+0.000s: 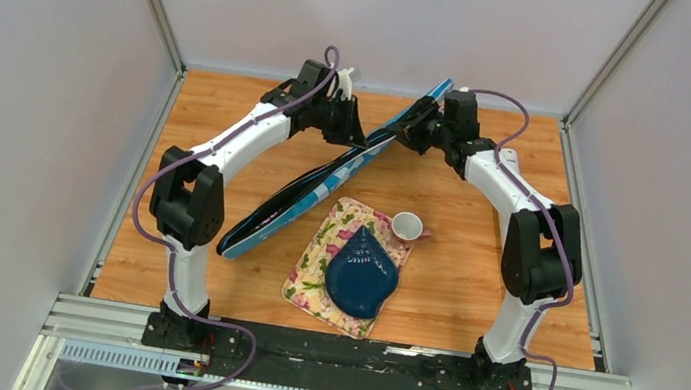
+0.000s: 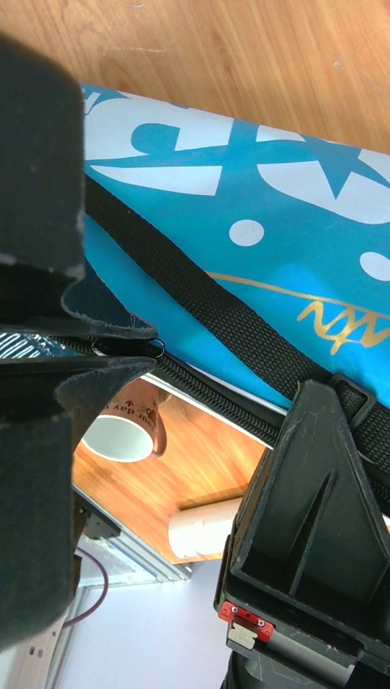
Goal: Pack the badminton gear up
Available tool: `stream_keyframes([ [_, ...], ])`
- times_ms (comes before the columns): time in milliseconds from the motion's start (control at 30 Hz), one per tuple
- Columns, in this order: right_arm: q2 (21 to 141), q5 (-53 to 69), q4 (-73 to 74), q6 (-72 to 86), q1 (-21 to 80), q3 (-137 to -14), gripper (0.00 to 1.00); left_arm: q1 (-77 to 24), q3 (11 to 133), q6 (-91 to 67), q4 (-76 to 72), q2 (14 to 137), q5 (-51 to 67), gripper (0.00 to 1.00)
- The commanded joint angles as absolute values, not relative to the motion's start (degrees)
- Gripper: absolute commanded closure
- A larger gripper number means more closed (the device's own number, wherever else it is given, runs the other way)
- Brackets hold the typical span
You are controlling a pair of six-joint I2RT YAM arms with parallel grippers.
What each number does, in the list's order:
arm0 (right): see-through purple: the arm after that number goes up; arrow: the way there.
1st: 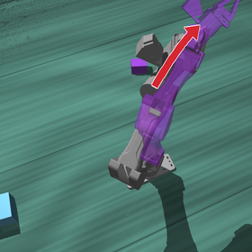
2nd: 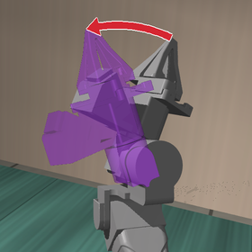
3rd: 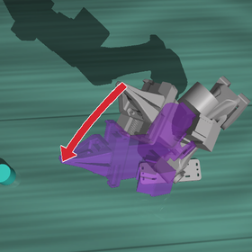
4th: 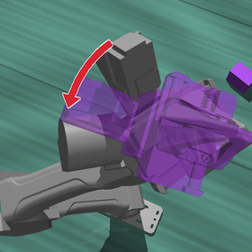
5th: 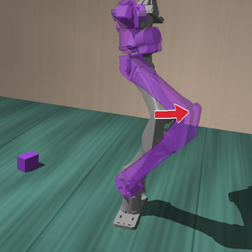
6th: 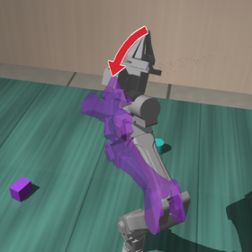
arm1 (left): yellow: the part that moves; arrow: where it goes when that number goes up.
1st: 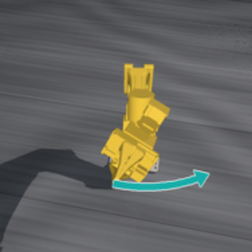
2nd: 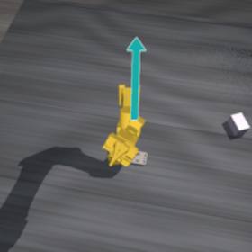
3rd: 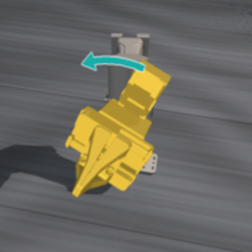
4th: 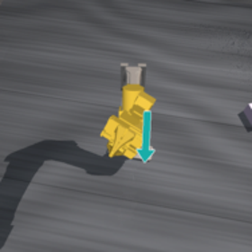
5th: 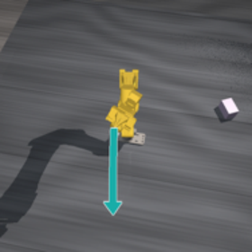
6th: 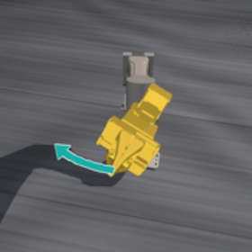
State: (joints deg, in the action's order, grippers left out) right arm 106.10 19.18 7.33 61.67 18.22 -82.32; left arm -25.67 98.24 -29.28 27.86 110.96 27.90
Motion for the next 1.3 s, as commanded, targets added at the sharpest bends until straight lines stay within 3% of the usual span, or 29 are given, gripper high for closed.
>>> stream_keyframes([
  [0, 104.1, 21.4, 1.1, 63.4, 18.2, -83.3, 1.00, -26.3, 100.0, -27.9, 27.4, 108.7, 25.2, 0.89],
  [100, 104.1, 21.4, 1.2, 63.4, 18.3, -83.6, 1.00, -26.4, 99.5, -27.6, 27.5, 108.1, 24.5, 1.00],
  [500, 104.1, 17.7, 1.8, 63.9, 16.9, -83.3, 1.00, -27.2, 90.2, -24.8, 24.0, 98.7, 19.5, 1.00],
  [733, 103.8, 14.1, -3.9, 69.9, 14.5, -79.3, 1.00, -27.2, 75.4, -22.6, 17.0, 88.7, 18.0, 1.00],
  [1033, 106.6, 12.6, -6.1, 71.7, 12.1, -80.9, 1.00, -27.7, 68.0, -21.9, 17.5, 82.1, 16.5, 1.00],
  [1133, 107.0, 14.3, -5.4, 71.1, 12.0, -81.7, 1.00, -27.7, 71.8, -20.9, 20.3, 82.4, 18.8, 1.00],
  [1200, 106.7, 15.3, -6.1, 70.9, 12.0, -81.0, 1.00, -27.7, 76.0, -20.7, 24.0, 86.7, 21.7, 0.86],
  [1233, 106.5, 16.0, -5.9, 70.8, 12.0, -80.9, 1.00, -27.7, 79.0, -20.9, 24.0, 88.0, 24.8, 0.65],
  [1267, 106.3, 16.3, -5.5, 70.7, 12.0, -80.7, 1.00, -27.7, 80.3, -21.3, 23.7, 90.9, 26.6, 0.59],
])
